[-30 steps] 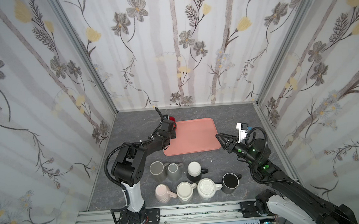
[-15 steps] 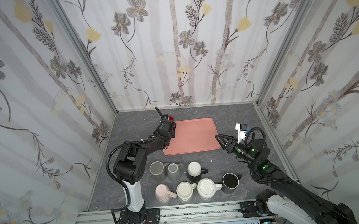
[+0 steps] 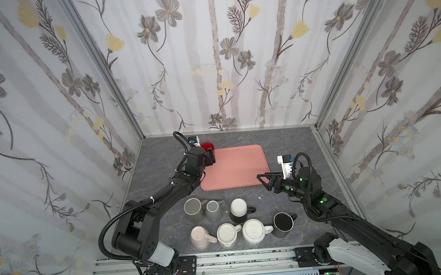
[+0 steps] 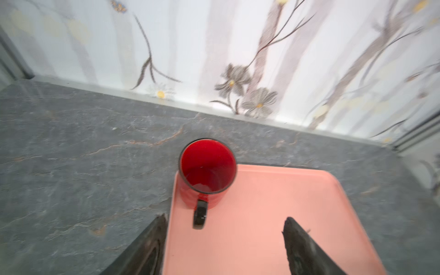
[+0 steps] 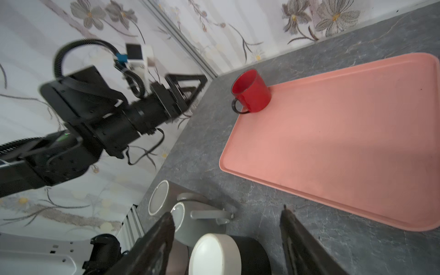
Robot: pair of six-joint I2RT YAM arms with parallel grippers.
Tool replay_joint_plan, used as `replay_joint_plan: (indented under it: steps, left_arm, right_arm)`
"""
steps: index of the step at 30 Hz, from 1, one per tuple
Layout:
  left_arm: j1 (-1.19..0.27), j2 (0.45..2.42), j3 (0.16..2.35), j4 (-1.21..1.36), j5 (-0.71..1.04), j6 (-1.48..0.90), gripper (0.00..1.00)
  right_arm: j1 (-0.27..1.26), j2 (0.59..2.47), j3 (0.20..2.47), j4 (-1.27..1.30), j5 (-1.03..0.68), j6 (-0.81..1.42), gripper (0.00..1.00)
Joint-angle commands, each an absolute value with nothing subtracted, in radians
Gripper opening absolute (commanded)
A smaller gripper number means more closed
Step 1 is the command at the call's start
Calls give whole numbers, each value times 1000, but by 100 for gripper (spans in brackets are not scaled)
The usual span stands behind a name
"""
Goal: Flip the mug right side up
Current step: 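Open the left gripper and lift away while the right gripper moves to the black mug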
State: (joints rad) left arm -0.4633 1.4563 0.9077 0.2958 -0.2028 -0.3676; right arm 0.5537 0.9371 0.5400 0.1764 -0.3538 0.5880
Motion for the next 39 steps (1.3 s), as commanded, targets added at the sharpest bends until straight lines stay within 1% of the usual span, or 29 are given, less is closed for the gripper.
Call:
replay_joint_plan:
  steps: [1, 2, 6, 7, 8, 12, 18, 19, 23, 24, 27, 35, 37, 39]
  left_arm:
    - [-485, 1342, 845, 373, -111, -502, 93]
    - [-492, 1297, 819, 381, -97, -527, 100]
    - [-528, 1151, 728, 393, -68, -574, 100]
    - [-536, 1120, 710, 390, -64, -583, 100]
    - [-541, 1094, 690, 389, -55, -593, 100]
    - [-552, 1017, 613, 406, -23, -630, 100]
    - [-555, 951, 549, 377, -25, -662, 100]
    - [-555, 943, 545, 371, -26, -663, 100]
    - [-555, 904, 532, 339, -35, -660, 100]
    - [-555, 892, 527, 336, -38, -661, 100]
    - [-554, 862, 513, 329, -47, -661, 100]
    - [-553, 833, 506, 303, -59, -649, 100]
    - [-555, 826, 506, 302, -63, -647, 100]
    - [-554, 818, 500, 304, -68, -644, 100]
  right_arm:
    - [644, 959, 577, -31, -236, 470, 73]
    - [673, 972, 586, -71, -213, 455, 73]
    - [758, 1005, 602, -182, -166, 414, 75]
    - [784, 1014, 604, -195, -162, 402, 79]
    - [811, 1021, 609, -204, -148, 392, 88]
    - [949, 1079, 661, -232, -28, 374, 100]
    - [1053, 1231, 745, -271, 88, 341, 100]
    - [1056, 1256, 786, -289, 93, 338, 100]
    - [1078, 1323, 818, -265, 97, 333, 100]
    - [1078, 1339, 823, -261, 107, 339, 100]
    - [1074, 1377, 839, -256, 147, 361, 94]
    - [1037, 1462, 875, -197, 186, 422, 81]
    - [1019, 1477, 880, -179, 190, 435, 80]
    - [994, 1488, 887, -166, 198, 448, 84]
